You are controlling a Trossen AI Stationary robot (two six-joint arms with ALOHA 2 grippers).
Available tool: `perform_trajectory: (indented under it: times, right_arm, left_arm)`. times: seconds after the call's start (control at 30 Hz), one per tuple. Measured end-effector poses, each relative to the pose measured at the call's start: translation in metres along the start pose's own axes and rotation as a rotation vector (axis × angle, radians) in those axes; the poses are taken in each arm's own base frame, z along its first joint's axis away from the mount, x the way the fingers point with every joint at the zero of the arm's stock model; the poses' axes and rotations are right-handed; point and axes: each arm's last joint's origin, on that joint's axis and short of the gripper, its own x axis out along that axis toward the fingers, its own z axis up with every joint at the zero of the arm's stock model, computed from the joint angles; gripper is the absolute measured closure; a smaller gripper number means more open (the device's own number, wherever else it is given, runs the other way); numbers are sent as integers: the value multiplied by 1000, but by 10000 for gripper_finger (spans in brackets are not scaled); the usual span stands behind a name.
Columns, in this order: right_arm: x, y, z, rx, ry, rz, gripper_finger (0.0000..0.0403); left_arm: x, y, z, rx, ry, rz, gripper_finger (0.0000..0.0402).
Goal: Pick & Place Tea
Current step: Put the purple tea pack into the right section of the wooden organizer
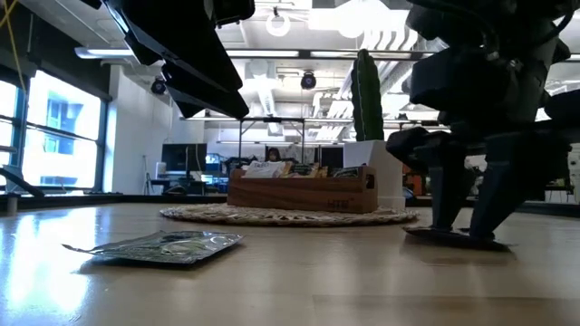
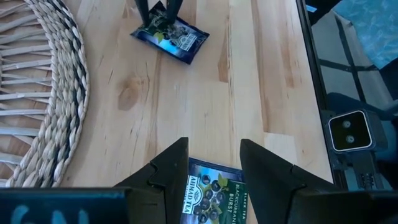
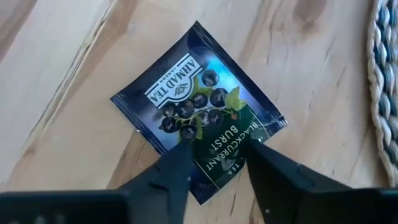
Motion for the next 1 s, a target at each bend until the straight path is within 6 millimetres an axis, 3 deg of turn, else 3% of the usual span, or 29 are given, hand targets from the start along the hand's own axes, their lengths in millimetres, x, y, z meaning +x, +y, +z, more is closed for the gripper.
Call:
perform_trajectory:
  times: [0.23, 0.3, 0.5, 0.63, 0.77, 0.87, 1.0]
  right_arm:
    - [1, -3, 1, 14, -24, -25, 379]
    - [-1, -3, 3, 14, -45, -29, 394]
    - [-30, -9, 20, -80, -83, -212, 381]
    - [-68, -25, 48, -239, -39, -560, 397]
    - [-93, -54, 68, -254, 56, -852, 386]
    - [-107, -76, 73, -222, 80, -872, 379]
    - [-109, -100, 65, -181, 108, -795, 385]
  left_arm:
    - [0, 0, 0, 0, 0, 0, 257]
    - [0, 0, 0, 1, 0, 1, 257]
    - [0, 0, 0, 1, -2, 4, 257]
    - [0, 1, 1, 18, -18, 33, 257]
    - [0, 1, 2, 25, -33, 42, 257]
    - [0, 1, 2, 25, -34, 41, 257]
    - [0, 1, 2, 25, -34, 41, 257]
